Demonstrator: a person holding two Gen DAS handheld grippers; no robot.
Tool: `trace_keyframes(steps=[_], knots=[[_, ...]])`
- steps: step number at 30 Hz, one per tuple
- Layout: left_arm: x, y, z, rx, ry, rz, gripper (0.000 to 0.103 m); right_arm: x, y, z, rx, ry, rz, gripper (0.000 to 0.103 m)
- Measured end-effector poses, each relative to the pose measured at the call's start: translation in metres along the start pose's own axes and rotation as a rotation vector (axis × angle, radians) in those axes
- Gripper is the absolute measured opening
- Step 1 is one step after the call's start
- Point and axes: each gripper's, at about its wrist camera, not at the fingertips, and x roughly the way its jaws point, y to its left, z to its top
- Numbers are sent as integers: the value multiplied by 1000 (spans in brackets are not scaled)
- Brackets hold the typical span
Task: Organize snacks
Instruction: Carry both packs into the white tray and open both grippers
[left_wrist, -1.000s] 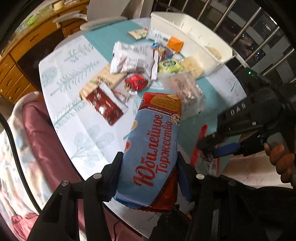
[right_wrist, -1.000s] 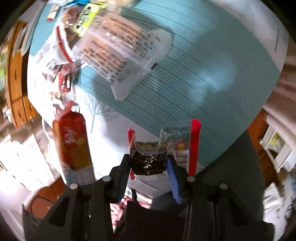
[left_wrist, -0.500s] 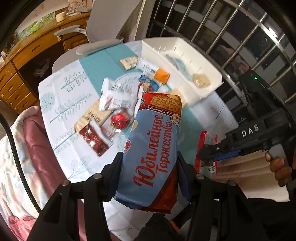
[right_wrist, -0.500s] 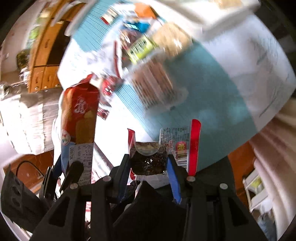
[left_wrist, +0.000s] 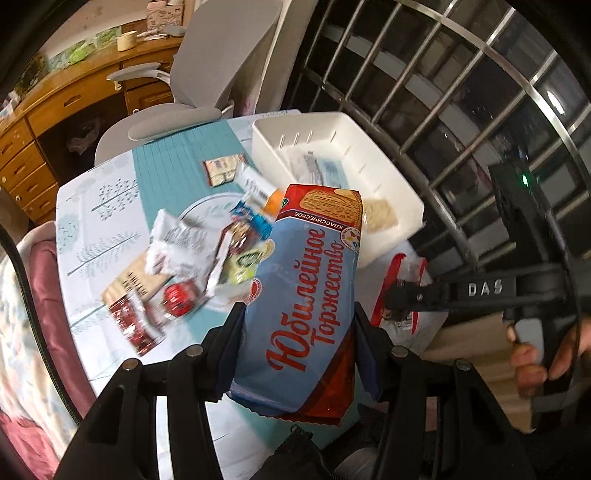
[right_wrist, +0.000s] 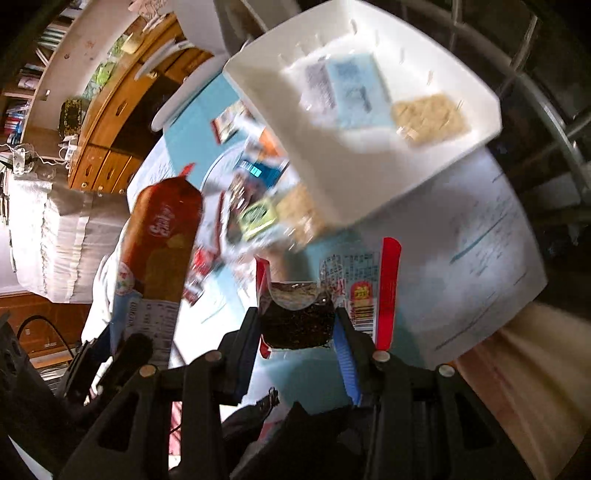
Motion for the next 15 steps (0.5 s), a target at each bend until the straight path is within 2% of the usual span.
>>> trace_keyframes(steps=[7,15], knots=[[28,-31,36,-106,-60,-10,52,-11,-53,36,77,-57,36,40],[59,-58,76,-188,-141,-7,52,-12,-81,80,74,-81,82,40]])
